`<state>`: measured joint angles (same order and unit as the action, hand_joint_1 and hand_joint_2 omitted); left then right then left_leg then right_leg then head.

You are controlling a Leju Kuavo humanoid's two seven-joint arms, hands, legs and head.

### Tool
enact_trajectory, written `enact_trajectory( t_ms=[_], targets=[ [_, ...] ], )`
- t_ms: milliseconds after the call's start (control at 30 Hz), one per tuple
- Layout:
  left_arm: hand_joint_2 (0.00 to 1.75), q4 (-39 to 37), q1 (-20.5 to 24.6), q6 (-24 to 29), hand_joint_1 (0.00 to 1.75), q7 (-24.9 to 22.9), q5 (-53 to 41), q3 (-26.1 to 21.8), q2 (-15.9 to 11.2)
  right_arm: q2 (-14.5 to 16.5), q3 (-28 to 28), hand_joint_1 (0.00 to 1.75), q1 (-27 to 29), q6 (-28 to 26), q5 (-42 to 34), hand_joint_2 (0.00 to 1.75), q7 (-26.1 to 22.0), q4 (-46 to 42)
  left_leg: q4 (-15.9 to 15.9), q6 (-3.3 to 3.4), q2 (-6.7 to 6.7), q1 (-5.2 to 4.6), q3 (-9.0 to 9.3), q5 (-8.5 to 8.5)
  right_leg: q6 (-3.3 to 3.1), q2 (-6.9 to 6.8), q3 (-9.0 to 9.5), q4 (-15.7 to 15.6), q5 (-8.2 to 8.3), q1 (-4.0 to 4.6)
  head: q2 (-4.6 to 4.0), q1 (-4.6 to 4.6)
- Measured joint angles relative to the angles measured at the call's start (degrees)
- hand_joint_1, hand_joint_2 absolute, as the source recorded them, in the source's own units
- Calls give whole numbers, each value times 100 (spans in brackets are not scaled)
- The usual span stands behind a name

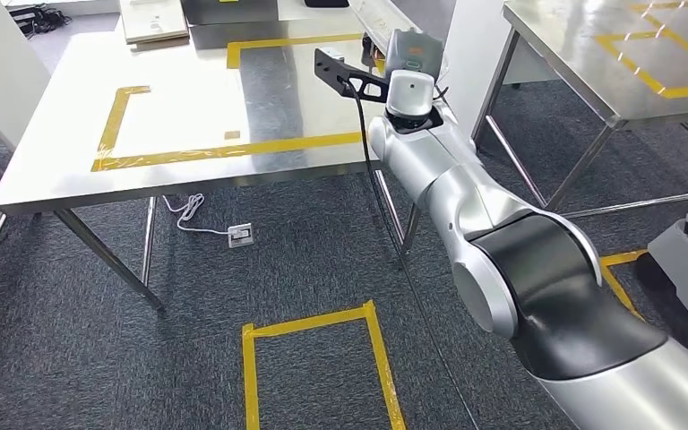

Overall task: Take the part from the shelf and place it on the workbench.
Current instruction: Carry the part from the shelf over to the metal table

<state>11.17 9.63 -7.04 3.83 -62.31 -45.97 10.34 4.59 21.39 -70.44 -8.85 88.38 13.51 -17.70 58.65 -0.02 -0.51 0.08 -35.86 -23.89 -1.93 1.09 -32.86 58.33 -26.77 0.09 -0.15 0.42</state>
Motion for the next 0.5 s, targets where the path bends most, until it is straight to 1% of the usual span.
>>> enact_trajectory(
  t_ms=[33, 100, 200, 233, 333, 367, 400, 500],
  targets=[
    [175, 0, 6, 0, 0, 0, 0, 0, 2, -7, -3, 175, -3, 0, 1, 175, -2, 0, -1, 14, -10, -2, 1, -9, -9, -8, 16, -21, -3, 2, 0, -1],
    [175, 0, 10, 0, 0, 0, 0, 0, 8, -9, -6, 175, -12, 0, 1, 175, -4, 0, -1, 36, -22, -4, 3, -22, -8, -21, 39, -57, -5, 3, 0, -1],
    [175, 0, 11, 0, 0, 0, 0, 0, 13, -11, -8, 175, -25, 0, 1, 175, -4, 0, -1, 68, -28, -9, 3, -31, 8, -28, 55, -89, -2, 3, 0, -1],
    [175, 0, 12, 0, 0, 0, 0, 0, 13, -11, -8, 175, -26, 0, 1, 175, -5, 0, 0, 76, -28, -11, 3, -32, 30, -28, 58, -96, 1, 1, 0, -1],
    [175, 0, 12, 0, 0, 0, 2, 0, 13, -11, -8, 175, -27, 0, 4, 175, -28, 0, 2, 92, -27, -18, 2, -29, 154, -28, 66, -116, 10, -10, 0, -1],
    [175, 0, 12, 0, 0, 1, 5, 0, 13, -11, -8, 175, -27, -2, 7, 175, -43, 0, 2, 95, -26, -19, 2, -26, 185, -28, 67, -120, 13, -13, 0, -1],
    [175, 0, 12, 0, 0, 4, 10, -1, 13, -11, -8, 175, -27, -6, 11, 175, -60, 0, 2, 98, -26, -20, 2, -24, 202, -28, 68, -121, 15, -14, 0, -2],
    [175, 0, 10, 0, 0, 22, 25, -2, 11, -11, -25, 175, -34, -17, 23, 175, -99, 0, 1, 102, -26, -20, 2, -18, 218, -28, 66, -119, 20, -13, 0, -3]
  ],
)
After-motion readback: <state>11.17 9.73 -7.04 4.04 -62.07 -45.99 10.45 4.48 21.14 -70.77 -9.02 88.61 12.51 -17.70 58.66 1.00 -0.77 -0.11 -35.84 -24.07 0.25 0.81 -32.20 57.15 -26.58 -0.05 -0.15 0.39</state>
